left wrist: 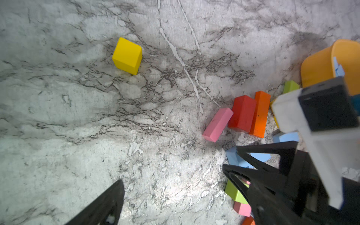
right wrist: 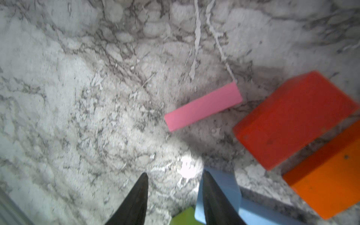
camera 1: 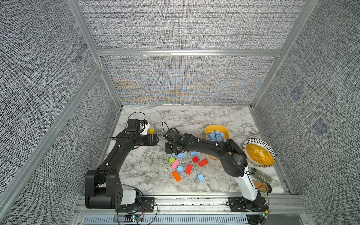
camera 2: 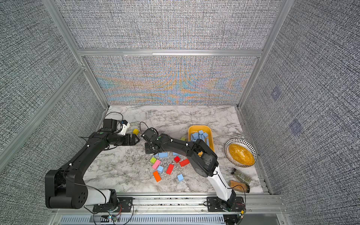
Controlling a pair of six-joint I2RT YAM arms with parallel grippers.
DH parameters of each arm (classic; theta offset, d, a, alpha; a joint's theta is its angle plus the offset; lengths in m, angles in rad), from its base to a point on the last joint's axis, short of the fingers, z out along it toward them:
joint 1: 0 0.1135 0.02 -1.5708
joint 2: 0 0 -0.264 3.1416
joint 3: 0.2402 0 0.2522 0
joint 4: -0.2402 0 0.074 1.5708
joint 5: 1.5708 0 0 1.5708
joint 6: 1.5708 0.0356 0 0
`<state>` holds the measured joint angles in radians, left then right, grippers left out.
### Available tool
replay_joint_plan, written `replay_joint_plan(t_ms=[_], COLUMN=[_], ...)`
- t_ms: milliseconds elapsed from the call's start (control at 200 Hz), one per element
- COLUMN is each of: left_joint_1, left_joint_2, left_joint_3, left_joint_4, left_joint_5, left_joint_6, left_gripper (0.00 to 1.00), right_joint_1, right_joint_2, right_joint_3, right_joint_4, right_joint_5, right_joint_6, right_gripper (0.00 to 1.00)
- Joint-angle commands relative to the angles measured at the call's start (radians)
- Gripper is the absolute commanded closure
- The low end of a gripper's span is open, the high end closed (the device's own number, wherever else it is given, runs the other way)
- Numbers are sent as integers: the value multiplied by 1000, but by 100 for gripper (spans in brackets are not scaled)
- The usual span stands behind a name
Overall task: Pick out the blue building blocks
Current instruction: Pick up the building block from the center of the board.
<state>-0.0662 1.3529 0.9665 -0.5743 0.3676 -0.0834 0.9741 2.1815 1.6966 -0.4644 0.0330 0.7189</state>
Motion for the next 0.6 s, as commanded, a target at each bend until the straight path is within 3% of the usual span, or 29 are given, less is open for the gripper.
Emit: replay_joint_plan(t_ms=[0,215,425,596], left_joint_1=[5,28,54,73], left_joint_2=[-19,-32,-59,-88], left_joint_3=[-24,-56,-82,-100], left_joint_4=[56,87,109,118], left_joint_5=[8,19,40,32], left_joint_6=[-28,-63,-81,-81], left_gripper=[0,0,0,0], right_joint_1=[6,14,18,44], right_joint_2=[6,-47,-29,21], right_joint_3=[-8,-15,-23,23], right_joint_4=[-146,-153,-146,-177], right_joint_5=[33,112,76,71], right_joint_6=[42,67,68,-19], right_gripper=[52,51,48,48])
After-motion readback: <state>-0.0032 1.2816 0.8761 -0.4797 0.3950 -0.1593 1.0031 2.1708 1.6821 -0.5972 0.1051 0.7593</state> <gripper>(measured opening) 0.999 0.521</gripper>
